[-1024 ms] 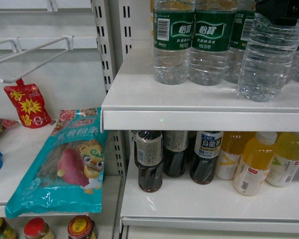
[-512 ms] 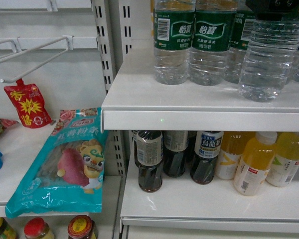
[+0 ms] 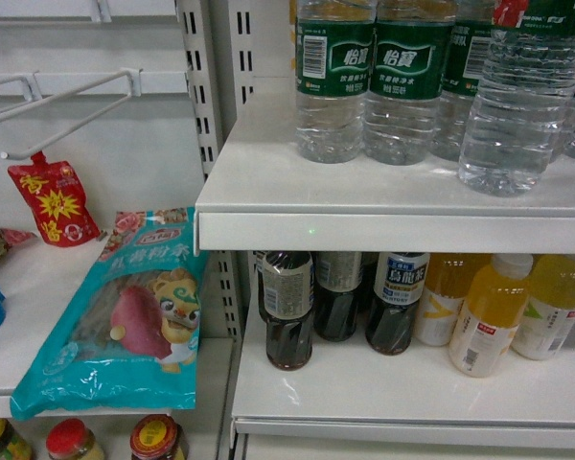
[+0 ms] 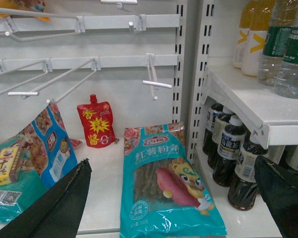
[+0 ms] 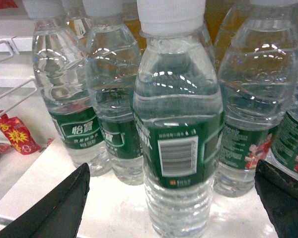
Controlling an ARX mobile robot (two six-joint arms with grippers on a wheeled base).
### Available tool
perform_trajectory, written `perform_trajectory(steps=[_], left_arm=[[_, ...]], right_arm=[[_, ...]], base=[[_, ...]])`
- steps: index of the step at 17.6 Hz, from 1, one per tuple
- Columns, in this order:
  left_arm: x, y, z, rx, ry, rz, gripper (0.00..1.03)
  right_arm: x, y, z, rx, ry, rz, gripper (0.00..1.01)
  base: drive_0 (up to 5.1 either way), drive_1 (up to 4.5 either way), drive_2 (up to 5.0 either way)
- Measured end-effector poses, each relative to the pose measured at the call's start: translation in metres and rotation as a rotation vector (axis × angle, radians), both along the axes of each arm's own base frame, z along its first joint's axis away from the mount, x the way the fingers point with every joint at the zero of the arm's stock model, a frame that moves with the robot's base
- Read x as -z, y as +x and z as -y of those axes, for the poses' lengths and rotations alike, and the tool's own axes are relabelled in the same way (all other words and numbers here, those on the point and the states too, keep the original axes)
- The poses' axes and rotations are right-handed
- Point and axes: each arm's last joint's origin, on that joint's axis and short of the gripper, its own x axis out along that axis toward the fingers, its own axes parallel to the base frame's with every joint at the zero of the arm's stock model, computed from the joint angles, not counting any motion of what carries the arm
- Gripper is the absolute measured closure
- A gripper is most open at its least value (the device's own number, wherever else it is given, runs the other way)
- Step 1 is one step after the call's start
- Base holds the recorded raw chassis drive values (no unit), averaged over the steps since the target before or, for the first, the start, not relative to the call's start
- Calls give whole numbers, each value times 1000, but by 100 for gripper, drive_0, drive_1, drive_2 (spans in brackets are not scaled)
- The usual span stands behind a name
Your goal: Move water from second to third shelf
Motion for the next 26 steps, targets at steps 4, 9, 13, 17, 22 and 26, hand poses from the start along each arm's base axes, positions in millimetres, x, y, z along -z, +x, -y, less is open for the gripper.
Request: perform_trajectory(steps=[4,9,13,17,22,26], left_arm=[[0,0,0,0,0,0,5],[0,0,0,-1,0,0,5],[0,0,0,-1,0,0,5],[0,0,0,0,0,0,5],[0,0,0,0,0,0,5],[0,0,0,2,0,0,5]], right_arm=[[0,-57,14,-24,6,-1,3],[25,-142,39,224,-39,139,33],[59,-157,59,261,-65,149,83],[78,-165,58,246,-68,149,99],[98,-178,58,246,-71,120,99],[101,-185,57,245,-66,171,99]], base=[[0,0,0],[0,0,0],[0,0,0],[0,0,0],[0,0,0],[0,0,0]])
